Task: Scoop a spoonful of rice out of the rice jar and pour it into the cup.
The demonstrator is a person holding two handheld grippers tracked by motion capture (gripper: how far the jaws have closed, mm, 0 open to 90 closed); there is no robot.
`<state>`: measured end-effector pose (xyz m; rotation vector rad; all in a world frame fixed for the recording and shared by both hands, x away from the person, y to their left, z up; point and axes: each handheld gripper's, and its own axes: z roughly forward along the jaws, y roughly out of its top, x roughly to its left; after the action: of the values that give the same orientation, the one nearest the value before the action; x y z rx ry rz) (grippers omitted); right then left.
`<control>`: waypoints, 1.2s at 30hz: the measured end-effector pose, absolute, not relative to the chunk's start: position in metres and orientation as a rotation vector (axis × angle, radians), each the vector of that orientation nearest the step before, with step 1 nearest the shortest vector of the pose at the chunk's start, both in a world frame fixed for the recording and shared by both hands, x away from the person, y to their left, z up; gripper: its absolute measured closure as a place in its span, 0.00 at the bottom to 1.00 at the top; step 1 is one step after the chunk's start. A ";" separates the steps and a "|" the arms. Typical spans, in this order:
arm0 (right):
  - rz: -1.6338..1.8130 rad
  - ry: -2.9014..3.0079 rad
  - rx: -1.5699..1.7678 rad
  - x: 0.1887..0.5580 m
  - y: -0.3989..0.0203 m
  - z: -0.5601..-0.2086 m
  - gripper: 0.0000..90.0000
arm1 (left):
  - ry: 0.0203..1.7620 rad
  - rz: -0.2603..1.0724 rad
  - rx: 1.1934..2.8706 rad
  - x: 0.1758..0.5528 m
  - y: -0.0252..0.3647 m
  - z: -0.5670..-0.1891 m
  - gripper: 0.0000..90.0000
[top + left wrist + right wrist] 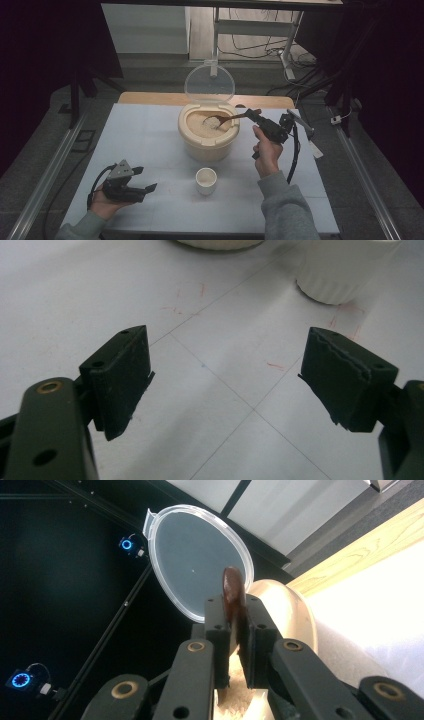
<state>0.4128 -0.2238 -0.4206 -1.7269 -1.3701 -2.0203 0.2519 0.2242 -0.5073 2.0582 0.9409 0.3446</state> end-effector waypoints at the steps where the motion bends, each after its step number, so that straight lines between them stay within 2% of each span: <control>1: -2.021 -1.367 -1.726 0.413 -0.224 -0.421 0.93 | 0.940 0.346 2.058 0.252 0.224 -0.507 0.22; 36: -2.018 -1.350 -1.672 0.408 -0.230 -0.415 0.93 | 0.935 0.349 2.061 0.252 0.224 -0.507 0.22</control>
<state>0.4078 -0.2302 -0.4148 -1.6725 -1.3502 -2.0179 0.2521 0.2242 -0.5069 2.0611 0.9355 0.3489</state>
